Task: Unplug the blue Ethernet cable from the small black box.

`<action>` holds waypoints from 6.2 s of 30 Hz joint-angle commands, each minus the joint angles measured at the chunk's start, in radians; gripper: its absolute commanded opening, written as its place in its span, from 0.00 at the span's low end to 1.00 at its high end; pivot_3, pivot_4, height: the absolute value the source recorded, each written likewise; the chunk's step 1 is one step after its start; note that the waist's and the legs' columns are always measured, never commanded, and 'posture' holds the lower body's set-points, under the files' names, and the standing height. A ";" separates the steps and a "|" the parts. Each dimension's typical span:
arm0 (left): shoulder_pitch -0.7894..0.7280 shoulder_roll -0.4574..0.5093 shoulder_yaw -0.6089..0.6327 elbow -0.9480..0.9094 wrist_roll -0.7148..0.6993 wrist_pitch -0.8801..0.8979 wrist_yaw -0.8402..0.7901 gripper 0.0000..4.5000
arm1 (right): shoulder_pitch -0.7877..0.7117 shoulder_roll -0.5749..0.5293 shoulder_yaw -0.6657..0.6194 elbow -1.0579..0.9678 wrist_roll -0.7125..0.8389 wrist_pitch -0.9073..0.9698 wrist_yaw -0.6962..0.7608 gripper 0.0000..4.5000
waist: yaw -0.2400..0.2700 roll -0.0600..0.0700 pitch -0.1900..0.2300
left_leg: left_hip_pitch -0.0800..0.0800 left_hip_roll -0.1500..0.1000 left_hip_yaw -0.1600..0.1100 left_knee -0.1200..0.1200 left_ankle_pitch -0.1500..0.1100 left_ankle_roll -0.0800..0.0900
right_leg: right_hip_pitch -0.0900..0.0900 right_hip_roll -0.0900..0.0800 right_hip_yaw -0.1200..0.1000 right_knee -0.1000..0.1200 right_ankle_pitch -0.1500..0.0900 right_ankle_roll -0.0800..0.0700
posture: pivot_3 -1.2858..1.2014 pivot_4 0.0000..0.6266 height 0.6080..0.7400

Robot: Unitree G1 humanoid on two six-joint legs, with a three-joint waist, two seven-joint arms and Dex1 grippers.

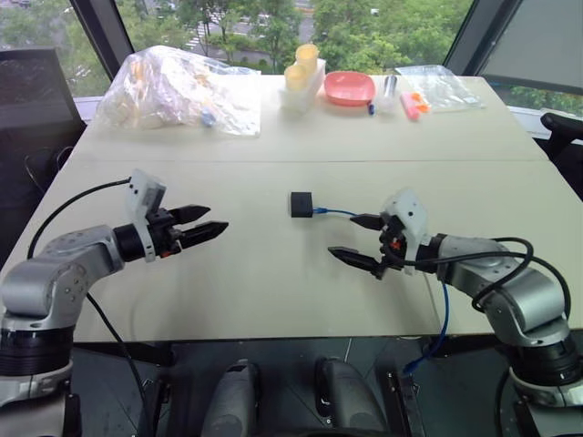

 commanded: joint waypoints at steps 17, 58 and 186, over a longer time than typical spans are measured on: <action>-0.360 0.065 -0.239 0.328 0.216 -0.240 -0.381 0.79 | -0.660 0.090 0.354 0.905 -0.459 -0.568 0.366 1.00 | -0.017 0.000 0.001 | 0.002 0.000 0.001 0.002 0.000 0.000 | 0.000 0.004 0.000 0.004 0.001 0.000 | 0.52 0.24 1.00; -0.276 -0.037 -0.002 0.248 0.050 -0.100 -0.137 0.80 | -0.799 0.195 0.416 1.292 -1.046 -1.197 -0.056 0.00 | -0.002 0.003 0.002 | 0.016 0.008 0.001 -0.001 0.005 -0.009 | 0.010 0.010 0.002 0.005 0.004 -0.006 | 0.52 0.24 1.00; -0.960 -0.272 -0.029 1.224 0.301 -0.053 -0.775 0.12 | -0.241 0.823 -0.143 0.087 0.495 -0.089 -0.502 0.16 | -0.008 0.001 0.004 | 0.003 0.014 -0.003 0.001 0.005 -0.007 | 0.000 0.018 0.000 0.008 0.008 -0.004 | 0.52 0.24 1.00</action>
